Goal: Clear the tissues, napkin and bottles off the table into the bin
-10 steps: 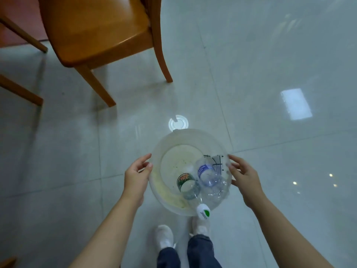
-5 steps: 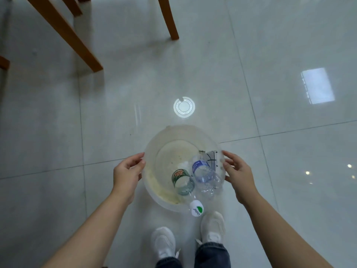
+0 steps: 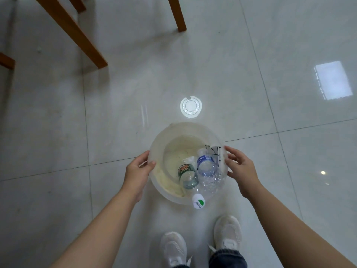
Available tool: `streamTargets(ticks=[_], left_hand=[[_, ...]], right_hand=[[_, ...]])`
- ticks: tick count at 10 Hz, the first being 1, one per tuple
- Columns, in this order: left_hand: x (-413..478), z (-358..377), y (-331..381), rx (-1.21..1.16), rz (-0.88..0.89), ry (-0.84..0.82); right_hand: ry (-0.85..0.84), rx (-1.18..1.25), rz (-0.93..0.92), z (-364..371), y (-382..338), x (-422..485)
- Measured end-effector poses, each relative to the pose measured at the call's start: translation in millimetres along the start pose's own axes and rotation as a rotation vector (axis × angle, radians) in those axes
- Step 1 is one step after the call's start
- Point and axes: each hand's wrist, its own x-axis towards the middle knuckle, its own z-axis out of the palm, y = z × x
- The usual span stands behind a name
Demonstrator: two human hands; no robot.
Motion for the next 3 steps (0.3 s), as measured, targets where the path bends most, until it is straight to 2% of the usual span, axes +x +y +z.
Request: streamTargets(ticks=[2,3], left_hand=[[-1.5,-0.6,-6.4,0.048,0.0,-0.048],[-15.4,-1.5,-1.8,0.226,0.059,0.001]], right_hand=[[-0.049,-0.033,0.011,-1.6,-3.9,-1.9],[0.002,-0.129,-0.025,-3.5,-11.1,-10.3]])
